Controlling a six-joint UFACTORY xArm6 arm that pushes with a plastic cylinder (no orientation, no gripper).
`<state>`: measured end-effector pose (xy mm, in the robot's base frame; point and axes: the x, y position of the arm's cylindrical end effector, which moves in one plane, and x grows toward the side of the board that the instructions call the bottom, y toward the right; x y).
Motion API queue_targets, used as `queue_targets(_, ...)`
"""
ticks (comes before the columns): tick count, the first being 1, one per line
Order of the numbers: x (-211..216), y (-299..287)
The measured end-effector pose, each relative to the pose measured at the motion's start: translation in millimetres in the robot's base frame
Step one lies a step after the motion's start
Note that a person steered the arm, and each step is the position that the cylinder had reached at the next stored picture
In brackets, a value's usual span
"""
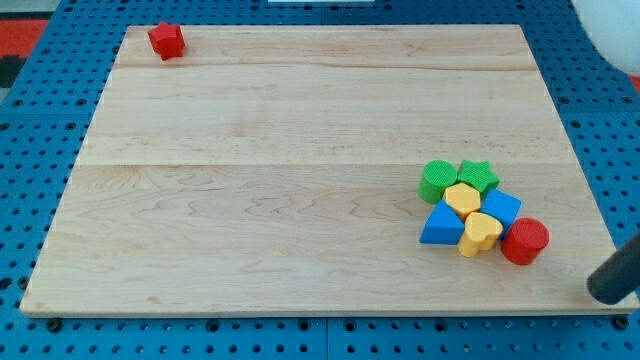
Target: Push the red circle and the yellow hexagon to the center
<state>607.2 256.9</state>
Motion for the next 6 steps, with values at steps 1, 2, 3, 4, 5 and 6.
queue_targets(1, 0.0, -15.6)
queue_targets(2, -4.0, -16.0)
queue_targets(3, -18.1, -17.4)
queue_targets(4, -28.4, -26.1)
queue_targets(5, -39.8, -34.4)
queue_targets(6, -49.7, -47.4)
